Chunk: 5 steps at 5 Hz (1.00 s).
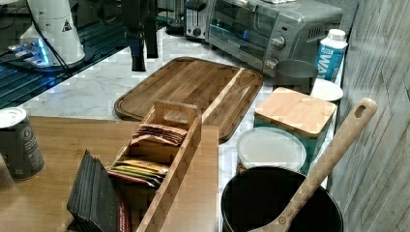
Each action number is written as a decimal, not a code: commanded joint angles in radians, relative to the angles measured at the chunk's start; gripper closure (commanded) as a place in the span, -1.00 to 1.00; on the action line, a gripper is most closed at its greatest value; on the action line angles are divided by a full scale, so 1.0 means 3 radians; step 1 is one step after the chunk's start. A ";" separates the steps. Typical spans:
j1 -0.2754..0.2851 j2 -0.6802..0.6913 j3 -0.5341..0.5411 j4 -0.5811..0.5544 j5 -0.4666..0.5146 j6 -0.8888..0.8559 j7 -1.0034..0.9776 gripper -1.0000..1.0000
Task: Open the drawer.
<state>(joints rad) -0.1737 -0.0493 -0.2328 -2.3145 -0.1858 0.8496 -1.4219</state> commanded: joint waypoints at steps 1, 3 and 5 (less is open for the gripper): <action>-0.0306 0.0337 -0.0117 0.0065 0.0240 0.0360 -0.0695 -1.00; -0.0288 0.0534 -0.0224 0.0110 0.0567 0.0498 -0.0959 -1.00; -0.0284 0.0633 -0.0181 0.0048 0.0769 0.0715 -0.0975 -1.00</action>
<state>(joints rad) -0.2269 0.1584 -0.2905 -2.3281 -0.0363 1.0430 -1.6416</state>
